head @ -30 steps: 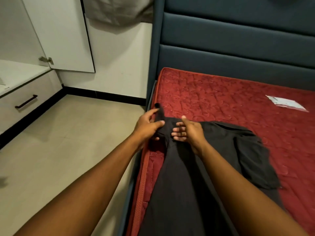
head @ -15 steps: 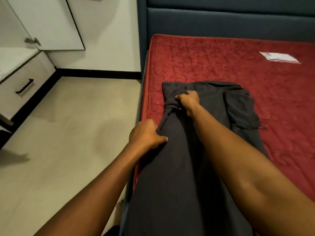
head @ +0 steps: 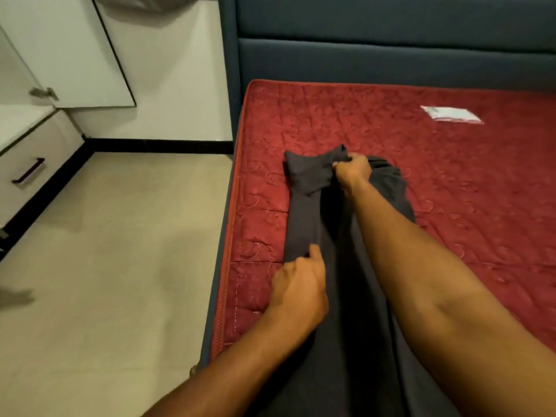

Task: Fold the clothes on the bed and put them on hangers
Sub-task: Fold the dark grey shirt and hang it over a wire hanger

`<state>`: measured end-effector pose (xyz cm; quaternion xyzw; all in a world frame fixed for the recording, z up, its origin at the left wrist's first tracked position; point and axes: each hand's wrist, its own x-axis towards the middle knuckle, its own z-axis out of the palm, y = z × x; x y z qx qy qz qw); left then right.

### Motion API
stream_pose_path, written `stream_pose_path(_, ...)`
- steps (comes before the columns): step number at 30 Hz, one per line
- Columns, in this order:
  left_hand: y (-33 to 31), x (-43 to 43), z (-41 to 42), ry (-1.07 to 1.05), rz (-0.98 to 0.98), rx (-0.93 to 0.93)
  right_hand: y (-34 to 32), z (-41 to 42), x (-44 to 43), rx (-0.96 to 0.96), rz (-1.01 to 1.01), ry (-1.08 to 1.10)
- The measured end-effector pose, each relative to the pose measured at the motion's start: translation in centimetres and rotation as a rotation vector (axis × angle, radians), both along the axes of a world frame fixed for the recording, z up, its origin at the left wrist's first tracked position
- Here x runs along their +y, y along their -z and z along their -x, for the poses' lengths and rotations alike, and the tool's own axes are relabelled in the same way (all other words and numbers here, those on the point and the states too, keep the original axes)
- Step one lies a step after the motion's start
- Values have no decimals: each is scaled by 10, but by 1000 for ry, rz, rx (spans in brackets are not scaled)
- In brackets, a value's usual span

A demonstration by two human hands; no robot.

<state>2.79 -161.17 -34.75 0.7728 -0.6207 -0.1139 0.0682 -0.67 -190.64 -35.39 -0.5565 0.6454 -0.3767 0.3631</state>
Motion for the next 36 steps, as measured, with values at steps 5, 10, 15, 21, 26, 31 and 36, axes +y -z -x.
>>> stream_pose_path(5,10,35,29,110,-176,-59,37,31,32,-51,-235,-8)
stream_pose_path(10,-2,83,41,118,-344,127,131,53,40,15,-237,-42)
stream_pose_path(15,4,115,28,-153,-659,641,60,64,201,-62,-304,-144)
stream_pose_path(21,16,138,-23,-574,35,464,57,95,315,69,-432,-348)
stream_pose_path(26,11,152,-8,-508,-165,585,55,114,378,18,-504,-426)
stream_pose_path(31,8,162,-3,-437,-390,623,34,130,390,-50,-597,-474)
stream_pose_path(36,-7,164,-4,-390,-549,532,18,143,382,142,-753,-621)
